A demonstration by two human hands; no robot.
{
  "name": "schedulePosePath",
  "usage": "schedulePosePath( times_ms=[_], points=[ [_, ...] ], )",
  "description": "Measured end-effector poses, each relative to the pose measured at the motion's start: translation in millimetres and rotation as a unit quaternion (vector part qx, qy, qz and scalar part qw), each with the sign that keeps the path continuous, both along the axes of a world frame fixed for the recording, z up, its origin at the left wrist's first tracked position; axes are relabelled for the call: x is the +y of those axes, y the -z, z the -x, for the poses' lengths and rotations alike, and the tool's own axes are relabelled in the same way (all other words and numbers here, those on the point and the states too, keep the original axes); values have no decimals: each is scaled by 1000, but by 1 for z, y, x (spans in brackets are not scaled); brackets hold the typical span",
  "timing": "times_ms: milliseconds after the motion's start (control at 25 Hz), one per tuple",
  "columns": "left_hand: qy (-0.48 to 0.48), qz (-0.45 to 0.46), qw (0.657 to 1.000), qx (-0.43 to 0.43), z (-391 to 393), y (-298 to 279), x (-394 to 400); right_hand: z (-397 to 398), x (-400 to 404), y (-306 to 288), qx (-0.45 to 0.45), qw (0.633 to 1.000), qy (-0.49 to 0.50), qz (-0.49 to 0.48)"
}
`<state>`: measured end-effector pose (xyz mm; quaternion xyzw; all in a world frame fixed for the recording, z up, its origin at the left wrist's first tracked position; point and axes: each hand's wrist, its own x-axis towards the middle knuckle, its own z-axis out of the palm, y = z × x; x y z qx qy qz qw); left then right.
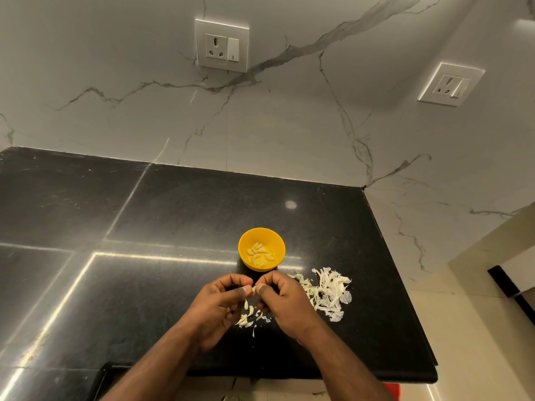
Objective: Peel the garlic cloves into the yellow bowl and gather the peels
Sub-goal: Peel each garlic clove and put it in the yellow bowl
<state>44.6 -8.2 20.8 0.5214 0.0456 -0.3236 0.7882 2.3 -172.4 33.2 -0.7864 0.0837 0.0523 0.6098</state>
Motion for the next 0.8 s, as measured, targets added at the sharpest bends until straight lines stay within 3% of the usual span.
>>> schedulePosePath(
  times_ms=[280, 560, 800],
  points=[
    [-32, -20, 999, -30, 2, 3, -3, -3, -1, 6, -18, 999, 50, -7],
    [-44, -60, 996, -44, 1, 7, -4, 1, 3, 1, -72, 994, 32, 77],
    [-21, -81, 995, -46, 1, 10, 0, -1, 3, 0, -77, 993, 43, 78]
  ],
)
